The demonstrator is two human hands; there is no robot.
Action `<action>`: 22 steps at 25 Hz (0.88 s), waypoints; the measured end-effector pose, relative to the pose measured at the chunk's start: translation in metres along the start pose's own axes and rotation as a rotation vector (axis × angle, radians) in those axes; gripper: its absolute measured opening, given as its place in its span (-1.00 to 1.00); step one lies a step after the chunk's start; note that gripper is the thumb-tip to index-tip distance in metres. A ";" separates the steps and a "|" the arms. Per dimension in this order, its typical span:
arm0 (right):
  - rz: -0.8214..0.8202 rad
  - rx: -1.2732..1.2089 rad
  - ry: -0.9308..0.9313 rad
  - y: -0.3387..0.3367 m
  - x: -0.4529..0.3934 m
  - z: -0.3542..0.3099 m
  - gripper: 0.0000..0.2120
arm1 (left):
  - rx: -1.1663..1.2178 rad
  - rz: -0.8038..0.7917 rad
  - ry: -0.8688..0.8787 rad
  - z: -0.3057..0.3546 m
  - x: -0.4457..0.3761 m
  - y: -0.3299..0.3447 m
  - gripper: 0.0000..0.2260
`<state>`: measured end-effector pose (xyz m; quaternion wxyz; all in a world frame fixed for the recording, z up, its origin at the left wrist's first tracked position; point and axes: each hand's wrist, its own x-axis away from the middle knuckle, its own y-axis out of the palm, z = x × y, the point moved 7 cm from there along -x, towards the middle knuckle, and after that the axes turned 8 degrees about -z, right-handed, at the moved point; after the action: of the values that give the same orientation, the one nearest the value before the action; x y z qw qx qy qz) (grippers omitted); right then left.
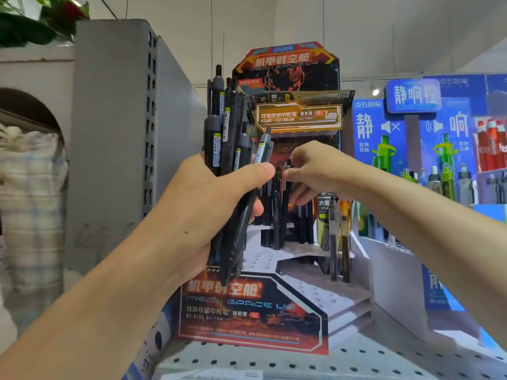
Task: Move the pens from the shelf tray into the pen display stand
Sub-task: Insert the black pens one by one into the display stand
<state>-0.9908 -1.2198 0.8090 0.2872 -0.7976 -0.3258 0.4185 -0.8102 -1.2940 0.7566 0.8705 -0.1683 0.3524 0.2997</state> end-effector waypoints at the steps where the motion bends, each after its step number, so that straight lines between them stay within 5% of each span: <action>1: 0.008 0.008 0.001 0.000 0.001 0.000 -0.87 | -0.008 -0.003 0.001 0.000 0.003 0.001 -0.83; 22: -0.043 0.040 0.103 0.007 0.006 0.012 -0.78 | -0.011 -0.057 -0.080 0.002 0.022 0.011 -0.81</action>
<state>-0.9963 -1.2169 0.7953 0.3284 -0.8049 -0.3192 0.3774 -0.8041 -1.2760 0.7415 0.8911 -0.1710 0.3105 0.2833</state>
